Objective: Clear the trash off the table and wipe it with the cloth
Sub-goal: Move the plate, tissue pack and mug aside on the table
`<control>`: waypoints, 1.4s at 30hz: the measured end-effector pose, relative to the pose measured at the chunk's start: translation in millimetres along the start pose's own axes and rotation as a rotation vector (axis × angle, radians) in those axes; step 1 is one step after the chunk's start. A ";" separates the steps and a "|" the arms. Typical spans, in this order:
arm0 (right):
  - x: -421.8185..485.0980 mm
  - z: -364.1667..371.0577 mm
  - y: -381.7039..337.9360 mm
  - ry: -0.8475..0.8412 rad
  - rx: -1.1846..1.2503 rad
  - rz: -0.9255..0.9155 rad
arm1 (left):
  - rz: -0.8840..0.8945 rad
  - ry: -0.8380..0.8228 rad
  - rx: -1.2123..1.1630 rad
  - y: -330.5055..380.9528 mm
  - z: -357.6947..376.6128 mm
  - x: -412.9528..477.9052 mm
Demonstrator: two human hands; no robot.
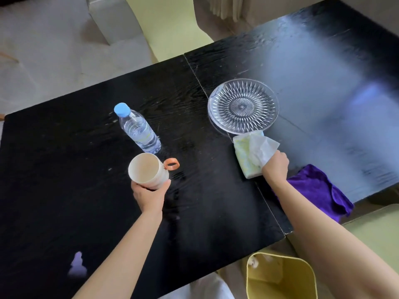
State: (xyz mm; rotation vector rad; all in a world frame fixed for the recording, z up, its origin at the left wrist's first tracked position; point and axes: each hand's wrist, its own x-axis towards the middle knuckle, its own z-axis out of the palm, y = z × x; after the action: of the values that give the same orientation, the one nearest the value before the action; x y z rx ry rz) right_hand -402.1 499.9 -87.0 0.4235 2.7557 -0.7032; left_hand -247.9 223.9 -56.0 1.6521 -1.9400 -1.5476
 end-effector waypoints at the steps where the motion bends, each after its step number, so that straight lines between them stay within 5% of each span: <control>1: 0.5 0.1 0.0 0.006 -0.016 -0.001 | 0.048 -0.001 -0.037 -0.9 -0.5 1.8; 8: 7.3 -5.7 5.0 -0.020 -0.015 -0.013 | 0.098 -0.034 -0.113 2.6 -1.2 3.8; 14: 2.9 -23.8 4.7 0.057 0.322 0.006 | 0.147 -0.061 -0.091 9.6 -0.7 -15.0; 22: -19.3 -88.3 -34.6 0.242 0.549 -0.197 | 0.238 -0.224 -0.121 45.4 9.8 -55.9; 30: -71.9 -118.2 -109.2 -0.260 0.228 -0.813 | 0.399 -0.357 -0.156 108.8 13.0 -85.4; 42: -98.0 -136.1 -183.9 -0.297 0.230 -0.811 | 0.513 -0.427 -0.082 166.8 -19.4 -59.5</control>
State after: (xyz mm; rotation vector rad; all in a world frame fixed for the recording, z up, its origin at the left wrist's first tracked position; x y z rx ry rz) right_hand -399.3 392.5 137.6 -0.7520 2.5005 -1.1440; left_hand -318.1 235.8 107.3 0.7327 -2.2195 -1.8113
